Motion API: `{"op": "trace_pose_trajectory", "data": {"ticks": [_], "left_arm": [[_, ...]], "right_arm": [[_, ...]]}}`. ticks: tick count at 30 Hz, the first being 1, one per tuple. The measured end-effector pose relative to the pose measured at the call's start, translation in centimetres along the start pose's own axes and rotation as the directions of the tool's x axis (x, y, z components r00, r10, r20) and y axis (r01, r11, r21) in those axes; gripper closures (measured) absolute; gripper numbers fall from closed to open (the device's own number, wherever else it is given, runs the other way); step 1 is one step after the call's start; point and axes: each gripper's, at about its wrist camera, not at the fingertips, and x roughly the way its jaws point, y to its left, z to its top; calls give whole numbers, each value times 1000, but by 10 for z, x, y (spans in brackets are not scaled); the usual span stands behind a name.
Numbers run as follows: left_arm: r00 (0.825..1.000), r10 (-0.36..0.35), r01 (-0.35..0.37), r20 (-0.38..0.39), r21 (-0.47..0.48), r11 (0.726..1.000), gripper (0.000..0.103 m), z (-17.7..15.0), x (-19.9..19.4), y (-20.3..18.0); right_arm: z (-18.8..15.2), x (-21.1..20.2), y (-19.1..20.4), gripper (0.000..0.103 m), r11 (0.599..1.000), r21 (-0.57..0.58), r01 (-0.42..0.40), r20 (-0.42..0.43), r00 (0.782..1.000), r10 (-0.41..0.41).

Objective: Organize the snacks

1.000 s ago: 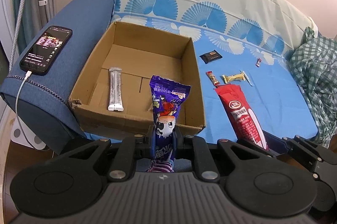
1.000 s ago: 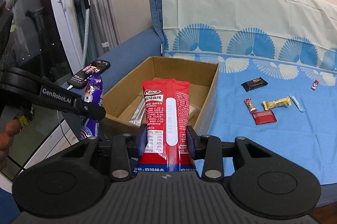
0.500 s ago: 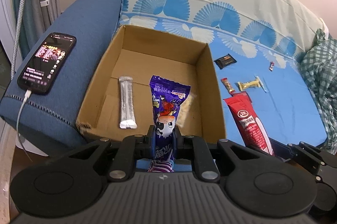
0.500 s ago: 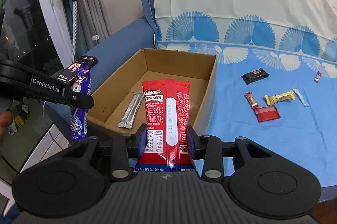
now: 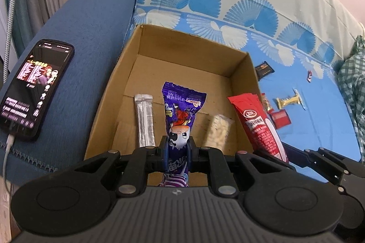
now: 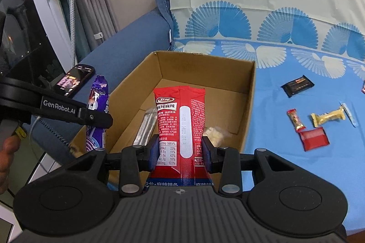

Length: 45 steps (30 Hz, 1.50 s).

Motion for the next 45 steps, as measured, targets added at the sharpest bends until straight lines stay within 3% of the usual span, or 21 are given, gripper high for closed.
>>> {"op": "trace_pose_trajectory", "data": {"ticks": [12, 21, 22, 23, 24, 25, 26, 28, 32, 37, 45], "left_arm": [[998, 40, -39, -41, 30, 999, 87, 24, 62, 17], [996, 60, -57, -70, 40, 998, 87, 25, 84, 18], [996, 64, -62, -67, 38, 997, 84, 26, 85, 19], [996, 65, -63, -62, 30, 998, 68, 27, 85, 19], [996, 63, -62, -59, 17, 998, 54, 28, 83, 21], [997, 57, -57, -49, -1, 998, 25, 29, 80, 23], [997, 69, -70, -31, -23, 997, 9, 30, 74, 25], [996, 87, -87, 13, -57, 995, 0, 28, 60, 30], [996, 87, -86, 7, -84, 993, 0, 14, 37, 34], [993, 110, -113, -38, -95, 989, 0, -28, 8, 31], [992, 126, -127, -14, -53, 990, 0, -78, -43, 6]], "right_arm": [[12, 76, -4, 63, 1000, 7, 5, -72, 997, -4], [13, 101, -8, 62, 1000, 18, -1, -99, 995, 3], [14, 102, -9, 61, 999, 31, -13, -101, 995, 16], [16, 101, -10, 60, 999, 51, -19, -102, 995, 25], [20, 99, -12, 51, 997, 73, -21, -94, 995, 28], [23, 97, -13, 45, 996, 88, -23, -82, 996, 30], [27, 92, -14, 35, 995, 97, -23, -65, 997, 30], [31, 81, -15, 27, 995, 101, -23, -35, 999, 26], [25, 54, -10, 18, 997, 78, -19, -34, 999, 22], [-3, 18, 5, 14, 998, 56, -19, -84, 996, 23], [-32, -49, 24, 3, 1000, 14, 24, -19, 1000, -24]]}}
